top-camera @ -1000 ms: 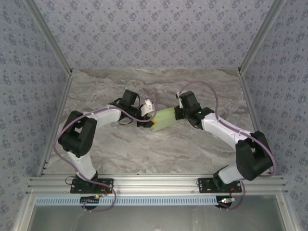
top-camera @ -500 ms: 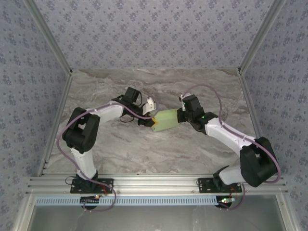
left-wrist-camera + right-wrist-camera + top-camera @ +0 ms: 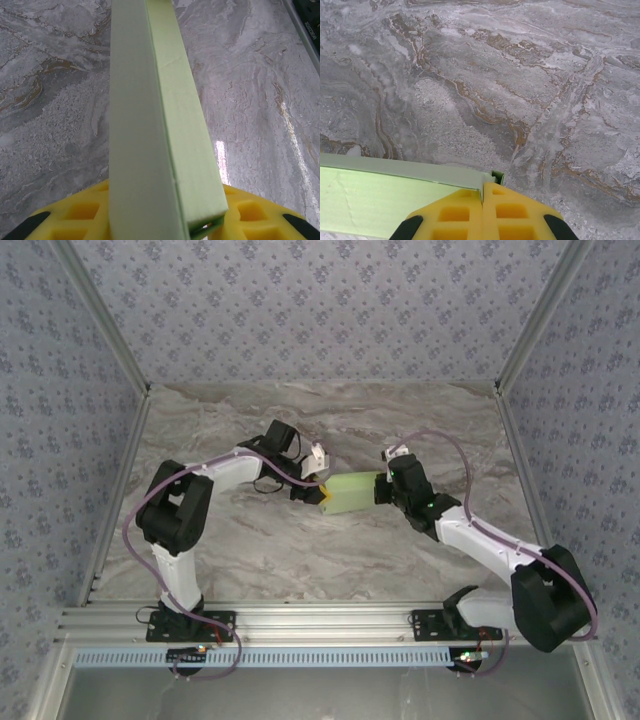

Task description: Fold the paper box

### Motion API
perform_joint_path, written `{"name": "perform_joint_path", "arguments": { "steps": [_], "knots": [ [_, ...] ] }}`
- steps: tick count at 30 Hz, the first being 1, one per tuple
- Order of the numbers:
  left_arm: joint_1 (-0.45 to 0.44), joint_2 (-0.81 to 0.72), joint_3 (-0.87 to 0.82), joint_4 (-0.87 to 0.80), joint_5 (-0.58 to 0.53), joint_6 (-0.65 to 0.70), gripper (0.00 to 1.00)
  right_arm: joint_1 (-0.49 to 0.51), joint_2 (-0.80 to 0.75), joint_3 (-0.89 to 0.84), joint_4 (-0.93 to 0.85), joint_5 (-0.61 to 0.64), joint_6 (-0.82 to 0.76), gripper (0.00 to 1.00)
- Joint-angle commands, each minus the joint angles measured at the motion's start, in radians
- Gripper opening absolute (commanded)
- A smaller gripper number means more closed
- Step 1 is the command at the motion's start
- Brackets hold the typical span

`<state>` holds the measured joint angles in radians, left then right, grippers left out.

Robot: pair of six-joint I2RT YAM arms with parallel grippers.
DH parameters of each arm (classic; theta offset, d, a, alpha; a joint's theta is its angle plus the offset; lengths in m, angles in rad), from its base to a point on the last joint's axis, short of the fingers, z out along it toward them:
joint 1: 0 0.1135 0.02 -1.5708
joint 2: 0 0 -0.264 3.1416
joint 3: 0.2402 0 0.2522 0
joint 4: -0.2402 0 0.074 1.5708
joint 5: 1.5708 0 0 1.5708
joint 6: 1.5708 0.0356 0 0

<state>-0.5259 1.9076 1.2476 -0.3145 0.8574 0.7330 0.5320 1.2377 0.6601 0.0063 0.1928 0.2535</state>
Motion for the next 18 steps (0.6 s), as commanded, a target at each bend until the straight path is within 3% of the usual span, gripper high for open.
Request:
{"name": "perform_joint_path", "arguments": {
  "steps": [1, 11, 18],
  "knots": [
    [0.035, 0.054, -0.004, -0.098, -0.162, -0.075, 0.28, -0.001, -0.014, -0.060, -0.111, 0.065, 0.032, 0.00],
    [0.031, 0.071, 0.007, -0.095, -0.162, -0.090, 0.28, -0.029, -0.045, -0.141, 0.000, 0.017, 0.030, 0.00],
    [0.027, 0.038, -0.008, -0.033, -0.139, -0.146, 0.32, 0.023, -0.019, -0.185, 0.076, 0.078, 0.074, 0.00]
  ]
}}
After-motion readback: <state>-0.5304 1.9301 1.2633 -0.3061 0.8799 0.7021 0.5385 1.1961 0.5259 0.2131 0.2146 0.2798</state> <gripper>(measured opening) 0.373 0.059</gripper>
